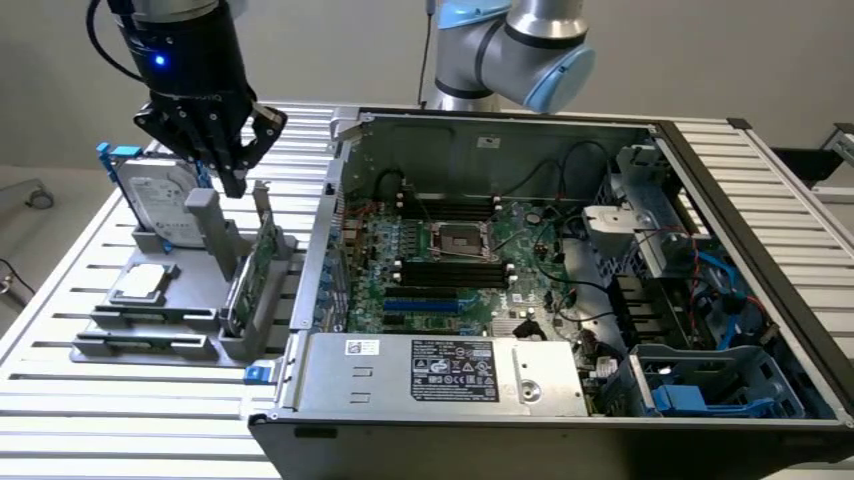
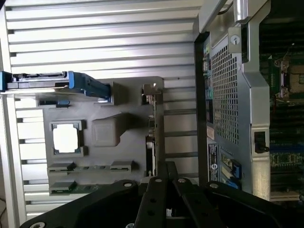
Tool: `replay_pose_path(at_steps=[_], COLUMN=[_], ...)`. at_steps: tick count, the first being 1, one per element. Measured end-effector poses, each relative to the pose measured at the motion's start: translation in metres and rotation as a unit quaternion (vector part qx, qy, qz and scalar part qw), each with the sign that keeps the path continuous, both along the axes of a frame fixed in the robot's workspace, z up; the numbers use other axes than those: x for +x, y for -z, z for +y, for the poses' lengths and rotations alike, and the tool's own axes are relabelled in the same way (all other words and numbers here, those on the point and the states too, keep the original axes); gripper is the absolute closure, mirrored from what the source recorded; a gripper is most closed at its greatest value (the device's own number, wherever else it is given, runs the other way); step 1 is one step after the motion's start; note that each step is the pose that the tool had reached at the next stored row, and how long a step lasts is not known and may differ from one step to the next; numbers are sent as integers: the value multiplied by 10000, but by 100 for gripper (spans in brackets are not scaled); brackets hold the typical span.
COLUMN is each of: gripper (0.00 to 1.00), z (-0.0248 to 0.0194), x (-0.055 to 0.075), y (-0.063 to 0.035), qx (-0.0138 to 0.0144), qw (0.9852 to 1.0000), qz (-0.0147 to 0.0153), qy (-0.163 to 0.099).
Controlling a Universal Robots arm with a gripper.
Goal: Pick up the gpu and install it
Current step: 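Reach for the gpu, then pick up the gpu and move the gpu toward the slot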
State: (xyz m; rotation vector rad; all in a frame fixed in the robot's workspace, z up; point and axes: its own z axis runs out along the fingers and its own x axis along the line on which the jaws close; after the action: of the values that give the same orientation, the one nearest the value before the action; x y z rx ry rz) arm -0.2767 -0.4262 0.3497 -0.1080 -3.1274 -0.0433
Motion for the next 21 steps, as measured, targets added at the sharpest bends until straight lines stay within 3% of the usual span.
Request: replay_pose_path(at_steps=[2, 18, 21], gripper=[89, 88, 70], z=[-5, -5, -5], x=[-49, -50, -50], y=[17, 16, 18], qx=[-4, -5, -5], qw=[10000, 10000, 10000], qz=[0, 3, 2], qy=[0, 0, 0])
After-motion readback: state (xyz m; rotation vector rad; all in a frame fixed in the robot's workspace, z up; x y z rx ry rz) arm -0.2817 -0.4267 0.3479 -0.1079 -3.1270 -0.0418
